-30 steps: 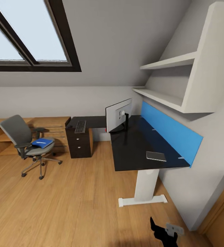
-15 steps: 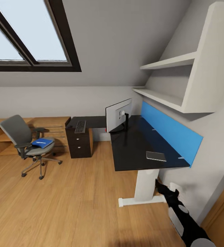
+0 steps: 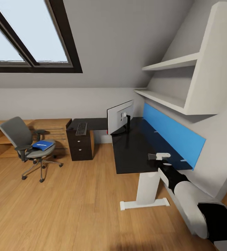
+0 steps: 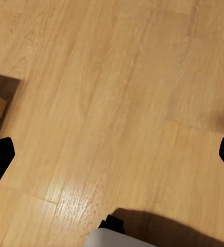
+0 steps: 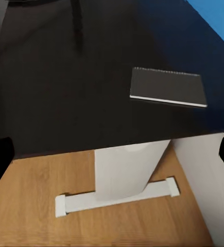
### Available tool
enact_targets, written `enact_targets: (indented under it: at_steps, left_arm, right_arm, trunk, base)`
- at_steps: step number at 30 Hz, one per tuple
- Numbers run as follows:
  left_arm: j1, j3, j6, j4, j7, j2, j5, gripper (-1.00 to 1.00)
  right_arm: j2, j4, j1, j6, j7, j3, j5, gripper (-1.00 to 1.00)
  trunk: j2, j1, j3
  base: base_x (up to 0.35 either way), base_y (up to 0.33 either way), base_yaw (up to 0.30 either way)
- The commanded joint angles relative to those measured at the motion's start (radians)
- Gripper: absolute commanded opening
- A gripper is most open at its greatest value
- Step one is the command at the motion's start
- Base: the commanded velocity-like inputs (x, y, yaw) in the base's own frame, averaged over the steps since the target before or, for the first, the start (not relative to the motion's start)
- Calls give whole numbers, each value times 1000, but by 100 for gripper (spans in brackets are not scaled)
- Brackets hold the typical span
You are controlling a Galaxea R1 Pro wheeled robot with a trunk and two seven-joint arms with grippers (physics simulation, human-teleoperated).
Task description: In the bedroom, organize the workspace by keeping the computer under the desk, ensuring the monitor is on the desk, placing the keyboard on the desk next to the monitor, placing the mouse on the desk next to the keyboard, moving the folder from the swivel chair onto the desk next to the mouse, stacking the notebook on top of the folder with the pen on top of the notebook, and positioning the swivel chair next to the desk.
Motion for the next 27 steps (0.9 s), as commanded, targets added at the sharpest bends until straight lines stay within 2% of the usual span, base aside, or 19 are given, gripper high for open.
enact_targets:
  at_steps: [1, 2, 5, 6, 11, 15, 22, 25, 26, 27]
  left_arm:
    - [-1, -8, -5, -1, 6, 1, 9, 100]
    - [-1, -8, -5, -1, 6, 1, 9, 100]
    - [-1, -8, -5, -1, 6, 2, 10, 100]
    - [-1, -8, -5, -1, 6, 2, 10, 100]
    - [-1, -7, -5, -1, 6, 3, 10, 100]
    - [-1, -7, -5, -1, 6, 4, 10, 100]
    - [-1, -7, -7, -1, 6, 4, 10, 100]
    - [-1, -7, -8, -1, 6, 4, 10, 100]
    - [-1, -7, -8, -1, 6, 6, 10, 100]
    - [-1, -7, -8, -1, 6, 7, 10, 100]
  right_arm:
    - [2, 5, -2, 4, -2, -1, 1, 100]
    - [4, 11, -3, 2, -2, -4, 0, 100]
    - [4, 31, -6, -57, -2, -80, -83, 100]
    - [4, 32, -6, -62, -2, -89, -96, 100]
    - [2, 35, -6, -79, -2, -115, -136, 100]
    - [-2, 37, -6, -85, 2, -121, -145, 100]
    - [-26, 37, -5, -88, 6, -120, -120, 100]
    - [-33, 37, -5, -88, 6, -119, -84, 100]
    - [-38, 38, -5, -89, 7, -119, -41, 100]
    - [-40, 38, -5, -89, 7, -119, -28, 100]
  trunk:
    - [-2, 1, -2]
    - [-2, 1, -2]
    - [-2, 1, -2]
    - [-2, 1, -2]
    - [-2, 1, -2]
    - [-2, 1, -2]
    - [-2, 1, -2]
    - [-2, 1, -2]
    - [-2, 1, -2]
    - [-2, 1, -2]
  base:
    - [0, 0, 0]
    - [0, 0, 0]
    - [204, 0, 0]
    - [265, 0, 0]
    - [291, -3, 0]
    - [300, -95, 0]
    - [272, -212, 0]
    - [266, -232, 0]
    - [265, -235, 0]
    - [265, -236, 0]
